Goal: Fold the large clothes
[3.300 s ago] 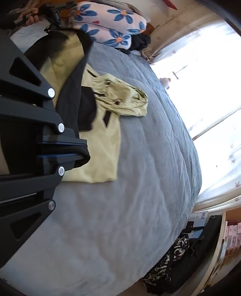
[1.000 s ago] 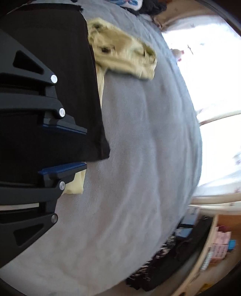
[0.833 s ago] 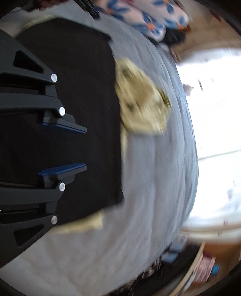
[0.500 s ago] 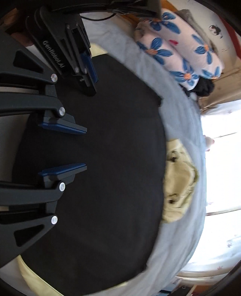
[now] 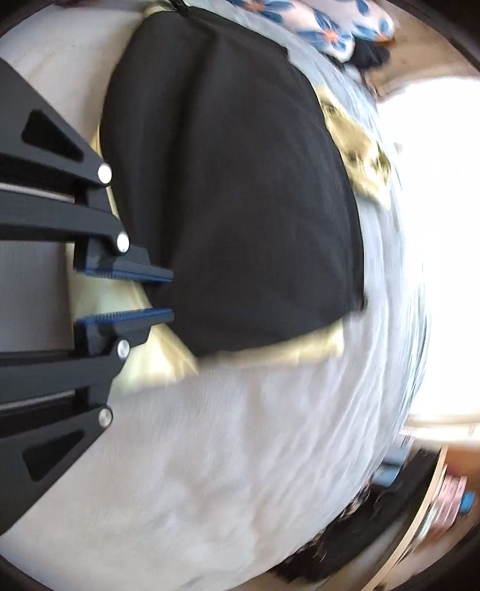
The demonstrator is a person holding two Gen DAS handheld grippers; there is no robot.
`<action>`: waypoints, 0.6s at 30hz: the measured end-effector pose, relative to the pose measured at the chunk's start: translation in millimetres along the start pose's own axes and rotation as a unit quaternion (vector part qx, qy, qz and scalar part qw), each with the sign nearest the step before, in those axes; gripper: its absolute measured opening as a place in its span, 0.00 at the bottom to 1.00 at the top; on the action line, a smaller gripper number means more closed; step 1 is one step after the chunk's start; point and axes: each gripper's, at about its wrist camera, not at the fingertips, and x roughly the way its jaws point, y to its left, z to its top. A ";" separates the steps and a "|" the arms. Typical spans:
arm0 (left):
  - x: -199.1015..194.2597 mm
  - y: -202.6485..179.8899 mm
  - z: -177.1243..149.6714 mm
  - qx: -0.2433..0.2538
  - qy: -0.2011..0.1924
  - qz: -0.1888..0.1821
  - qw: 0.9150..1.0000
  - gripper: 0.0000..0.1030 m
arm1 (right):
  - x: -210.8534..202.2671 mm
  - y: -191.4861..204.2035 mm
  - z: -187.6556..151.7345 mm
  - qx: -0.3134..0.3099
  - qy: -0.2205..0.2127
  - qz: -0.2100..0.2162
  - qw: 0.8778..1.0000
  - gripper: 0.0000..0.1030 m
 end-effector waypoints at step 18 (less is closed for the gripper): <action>48.9 -70.3 118.0 0.051 -0.022 0.011 0.998 0.36 | 42.9 120.9 126.6 -0.041 -0.028 0.106 0.993 0.24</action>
